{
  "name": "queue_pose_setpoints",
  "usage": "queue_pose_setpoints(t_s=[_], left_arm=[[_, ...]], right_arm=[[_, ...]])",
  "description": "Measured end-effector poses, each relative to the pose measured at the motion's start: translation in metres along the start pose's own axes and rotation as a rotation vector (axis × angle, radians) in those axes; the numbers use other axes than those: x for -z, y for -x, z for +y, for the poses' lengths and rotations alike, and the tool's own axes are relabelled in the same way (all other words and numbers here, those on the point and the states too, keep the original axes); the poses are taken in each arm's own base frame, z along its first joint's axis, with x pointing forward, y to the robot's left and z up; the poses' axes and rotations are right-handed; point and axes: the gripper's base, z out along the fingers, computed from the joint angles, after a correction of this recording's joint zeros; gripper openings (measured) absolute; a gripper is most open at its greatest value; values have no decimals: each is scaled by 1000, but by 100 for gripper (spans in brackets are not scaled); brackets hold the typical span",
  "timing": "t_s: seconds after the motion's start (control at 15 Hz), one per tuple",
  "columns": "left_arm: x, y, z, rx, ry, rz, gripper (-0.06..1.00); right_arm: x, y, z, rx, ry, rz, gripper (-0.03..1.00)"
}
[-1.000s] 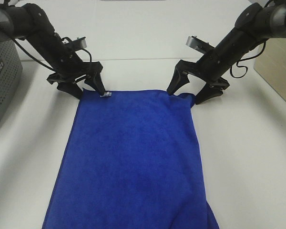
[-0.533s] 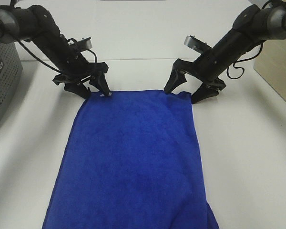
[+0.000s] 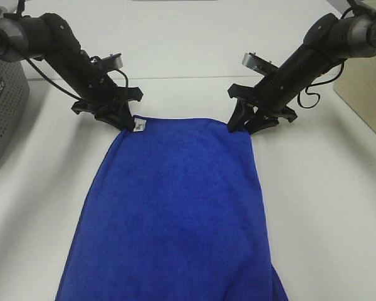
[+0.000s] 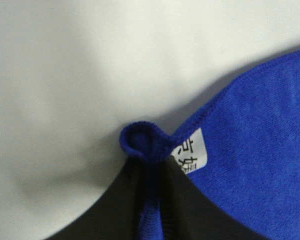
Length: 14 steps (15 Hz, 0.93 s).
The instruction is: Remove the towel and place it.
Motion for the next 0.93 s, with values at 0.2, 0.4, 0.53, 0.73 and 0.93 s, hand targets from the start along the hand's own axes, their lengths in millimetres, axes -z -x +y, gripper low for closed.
queue_pose_setpoints(t_s=[0.2, 0.4, 0.53, 0.73, 0.93], left_arm=[[0, 0, 1, -32, 5, -3, 1], [0, 0, 1, -43, 10, -2, 1], [-1, 0, 1, -55, 10, -3, 1], [-1, 1, 1, -75, 15, -12, 1], [5, 10, 2, -112, 68, -82, 1]], right_arm=[[-3, 1, -3, 27, -12, -18, 10], [-4, 1, -3, 77, -12, -19, 2], [-4, 1, -3, 97, -12, -19, 2], [-2, 1, -3, 189, -16, -22, 2], [7, 19, 2, 299, -86, -104, 2]])
